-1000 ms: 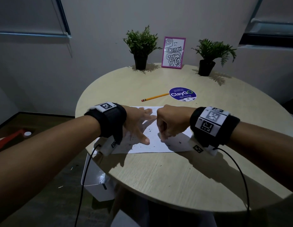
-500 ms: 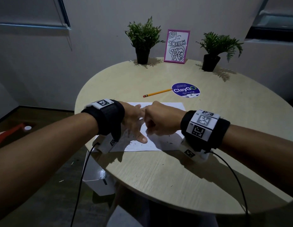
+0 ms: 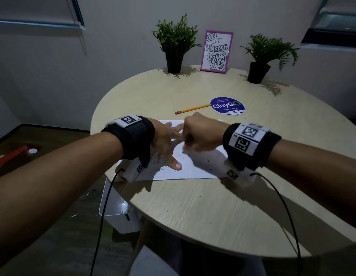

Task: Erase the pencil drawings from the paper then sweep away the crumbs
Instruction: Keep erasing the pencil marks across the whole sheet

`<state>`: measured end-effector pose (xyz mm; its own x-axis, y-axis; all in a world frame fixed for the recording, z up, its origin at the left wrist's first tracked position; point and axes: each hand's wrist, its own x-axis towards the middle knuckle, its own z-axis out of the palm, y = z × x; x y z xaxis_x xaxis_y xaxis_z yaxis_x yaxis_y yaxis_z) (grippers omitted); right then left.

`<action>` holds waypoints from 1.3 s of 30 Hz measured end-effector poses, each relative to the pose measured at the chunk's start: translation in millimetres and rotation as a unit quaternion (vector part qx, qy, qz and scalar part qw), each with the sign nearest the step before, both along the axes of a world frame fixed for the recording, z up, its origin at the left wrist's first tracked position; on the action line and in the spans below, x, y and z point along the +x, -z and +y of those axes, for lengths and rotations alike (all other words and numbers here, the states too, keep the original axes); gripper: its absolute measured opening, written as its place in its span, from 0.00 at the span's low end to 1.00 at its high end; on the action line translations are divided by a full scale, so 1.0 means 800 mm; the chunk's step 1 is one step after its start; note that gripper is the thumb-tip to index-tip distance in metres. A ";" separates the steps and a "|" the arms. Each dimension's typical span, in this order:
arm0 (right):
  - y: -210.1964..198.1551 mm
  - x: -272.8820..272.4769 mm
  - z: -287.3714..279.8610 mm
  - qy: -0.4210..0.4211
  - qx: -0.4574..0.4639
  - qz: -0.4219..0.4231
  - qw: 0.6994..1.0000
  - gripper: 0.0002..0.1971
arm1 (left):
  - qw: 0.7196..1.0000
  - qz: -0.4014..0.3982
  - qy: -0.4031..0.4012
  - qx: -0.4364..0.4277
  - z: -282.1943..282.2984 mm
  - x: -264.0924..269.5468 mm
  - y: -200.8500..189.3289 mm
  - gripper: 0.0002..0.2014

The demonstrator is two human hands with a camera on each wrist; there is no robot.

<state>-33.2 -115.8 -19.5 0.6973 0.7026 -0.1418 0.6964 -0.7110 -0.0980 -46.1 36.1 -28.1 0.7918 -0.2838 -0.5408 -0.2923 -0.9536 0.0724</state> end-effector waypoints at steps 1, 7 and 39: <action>-0.002 0.009 -0.003 0.026 -0.003 -0.008 1.000 0.11 | 1.000 -0.003 0.008 0.006 0.000 0.002 0.002 0.57; 0.003 -0.020 0.012 0.001 0.006 -0.006 1.000 0.19 | 1.000 0.007 -0.019 0.024 -0.003 -0.002 -0.005 0.45; 0.001 0.015 -0.005 0.075 -0.002 -0.030 0.997 0.11 | 0.997 -0.036 0.023 0.058 -0.012 0.000 0.003 0.56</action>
<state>-21.3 -120.0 -20.2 0.8014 0.5899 -0.0986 0.5873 -0.8074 -0.0563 -45.9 26.5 -30.5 0.8177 -0.2589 -0.5142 -0.3356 -0.9401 -0.0604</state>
